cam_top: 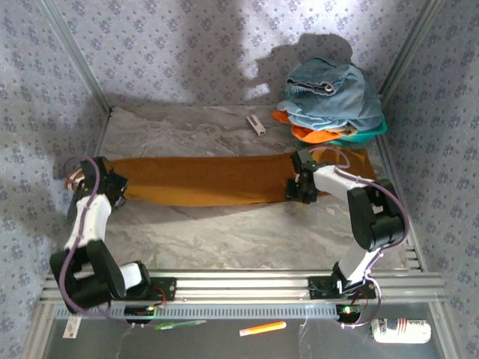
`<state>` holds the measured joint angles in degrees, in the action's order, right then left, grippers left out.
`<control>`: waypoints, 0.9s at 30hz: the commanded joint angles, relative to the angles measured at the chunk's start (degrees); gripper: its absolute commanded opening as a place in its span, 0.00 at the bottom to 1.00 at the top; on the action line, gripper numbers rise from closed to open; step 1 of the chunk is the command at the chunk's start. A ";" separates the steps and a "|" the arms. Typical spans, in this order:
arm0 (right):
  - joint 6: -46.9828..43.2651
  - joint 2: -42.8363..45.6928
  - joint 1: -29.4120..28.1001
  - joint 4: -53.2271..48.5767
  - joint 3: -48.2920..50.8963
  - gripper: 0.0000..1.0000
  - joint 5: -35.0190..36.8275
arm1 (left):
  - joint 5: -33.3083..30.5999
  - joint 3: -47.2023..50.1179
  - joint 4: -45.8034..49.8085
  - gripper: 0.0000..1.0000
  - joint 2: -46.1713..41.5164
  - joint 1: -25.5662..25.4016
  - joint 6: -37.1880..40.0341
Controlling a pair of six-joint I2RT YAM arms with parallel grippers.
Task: Fold and stack the trousers
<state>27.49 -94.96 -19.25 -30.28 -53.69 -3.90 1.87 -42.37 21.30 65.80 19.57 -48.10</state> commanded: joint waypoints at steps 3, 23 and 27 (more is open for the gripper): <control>-0.54 8.08 1.08 -9.25 2.55 0.41 -1.53 | -4.05 2.40 7.17 0.00 -11.21 7.24 0.13; 21.08 10.37 44.52 9.57 5.56 0.72 -26.68 | 2.88 2.51 -1.14 0.00 -4.28 11.72 -2.89; 24.68 4.79 44.73 12.62 4.34 0.71 -28.61 | 2.95 2.91 -1.46 0.00 -3.93 11.94 -2.88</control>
<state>46.48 -87.46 25.17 -22.68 -48.88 -26.44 4.27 -39.05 23.62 62.30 31.09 -50.65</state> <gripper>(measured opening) 0.717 0.066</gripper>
